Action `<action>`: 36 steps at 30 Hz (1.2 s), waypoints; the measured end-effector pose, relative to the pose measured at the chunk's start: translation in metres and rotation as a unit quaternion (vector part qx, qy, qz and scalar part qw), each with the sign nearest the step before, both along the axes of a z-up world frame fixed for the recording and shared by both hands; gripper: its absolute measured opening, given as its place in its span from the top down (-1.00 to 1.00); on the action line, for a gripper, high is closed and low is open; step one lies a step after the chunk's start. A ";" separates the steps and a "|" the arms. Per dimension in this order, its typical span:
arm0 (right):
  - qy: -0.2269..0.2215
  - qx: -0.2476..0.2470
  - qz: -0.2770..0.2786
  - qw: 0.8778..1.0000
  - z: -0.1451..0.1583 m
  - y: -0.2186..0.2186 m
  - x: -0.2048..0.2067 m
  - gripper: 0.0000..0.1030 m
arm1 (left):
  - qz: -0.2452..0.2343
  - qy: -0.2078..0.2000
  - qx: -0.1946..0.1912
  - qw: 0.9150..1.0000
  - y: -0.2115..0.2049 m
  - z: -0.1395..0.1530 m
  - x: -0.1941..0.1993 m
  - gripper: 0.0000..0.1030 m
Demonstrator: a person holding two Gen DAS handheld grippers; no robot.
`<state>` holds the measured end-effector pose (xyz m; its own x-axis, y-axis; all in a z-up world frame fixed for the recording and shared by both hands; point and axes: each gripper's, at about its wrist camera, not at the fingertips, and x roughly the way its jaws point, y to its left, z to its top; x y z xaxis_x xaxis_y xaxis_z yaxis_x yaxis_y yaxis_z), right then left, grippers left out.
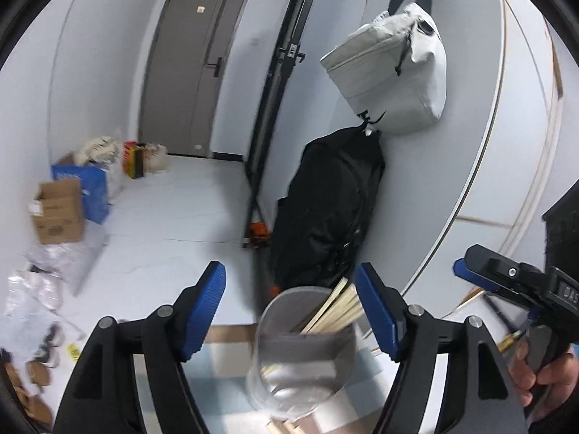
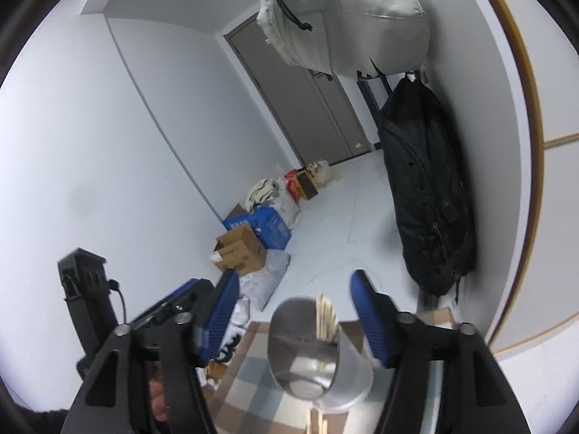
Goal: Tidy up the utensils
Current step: 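Lower both open tools toward the wooden sticks on the mat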
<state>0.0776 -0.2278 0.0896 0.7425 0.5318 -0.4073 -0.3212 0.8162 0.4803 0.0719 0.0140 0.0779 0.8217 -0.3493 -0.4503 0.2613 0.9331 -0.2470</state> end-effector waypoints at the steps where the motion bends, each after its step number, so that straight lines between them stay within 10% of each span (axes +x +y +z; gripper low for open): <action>1: 0.000 -0.003 0.001 1.000 -0.002 0.001 -0.006 -0.34 | 0.004 -0.003 0.009 1.000 -0.002 0.000 -0.008 -0.45; 16: 0.005 -0.058 0.024 0.998 -0.039 0.010 -0.066 -0.94 | 0.069 0.049 0.042 0.996 -0.006 -0.029 -0.056 -0.77; 36: 0.123 -0.185 0.117 0.968 -0.143 0.068 -0.070 -0.85 | 0.132 0.156 0.058 0.977 0.038 -0.109 -0.063 -0.78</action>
